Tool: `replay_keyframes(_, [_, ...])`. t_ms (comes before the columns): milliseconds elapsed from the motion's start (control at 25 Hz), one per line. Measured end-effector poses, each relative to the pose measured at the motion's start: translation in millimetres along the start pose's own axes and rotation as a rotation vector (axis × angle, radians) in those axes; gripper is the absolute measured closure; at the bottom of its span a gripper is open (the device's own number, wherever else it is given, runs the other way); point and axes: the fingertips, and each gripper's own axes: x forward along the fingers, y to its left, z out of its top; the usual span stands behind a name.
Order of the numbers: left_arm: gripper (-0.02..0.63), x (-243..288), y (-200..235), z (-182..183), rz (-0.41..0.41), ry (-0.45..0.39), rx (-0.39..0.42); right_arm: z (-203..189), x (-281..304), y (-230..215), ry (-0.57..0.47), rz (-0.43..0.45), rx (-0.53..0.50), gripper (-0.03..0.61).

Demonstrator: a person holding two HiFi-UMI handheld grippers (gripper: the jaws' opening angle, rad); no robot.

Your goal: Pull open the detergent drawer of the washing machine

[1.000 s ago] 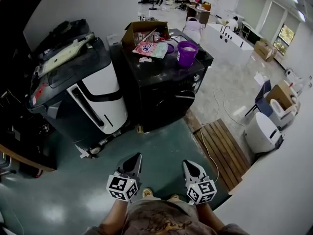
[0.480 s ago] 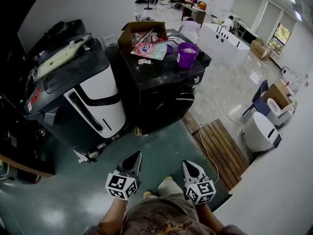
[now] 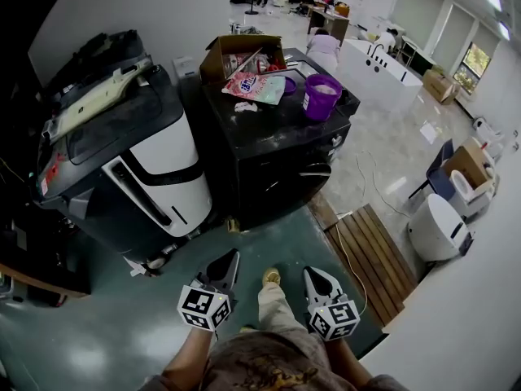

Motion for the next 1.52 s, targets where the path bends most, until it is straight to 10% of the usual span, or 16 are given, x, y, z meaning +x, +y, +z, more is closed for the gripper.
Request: replay_keyframes(1520, [0.592, 249, 102, 77, 0.154, -0.001, 0.024, 107, 248, -155, 0.013, 0.228, 0.059, 0.576])
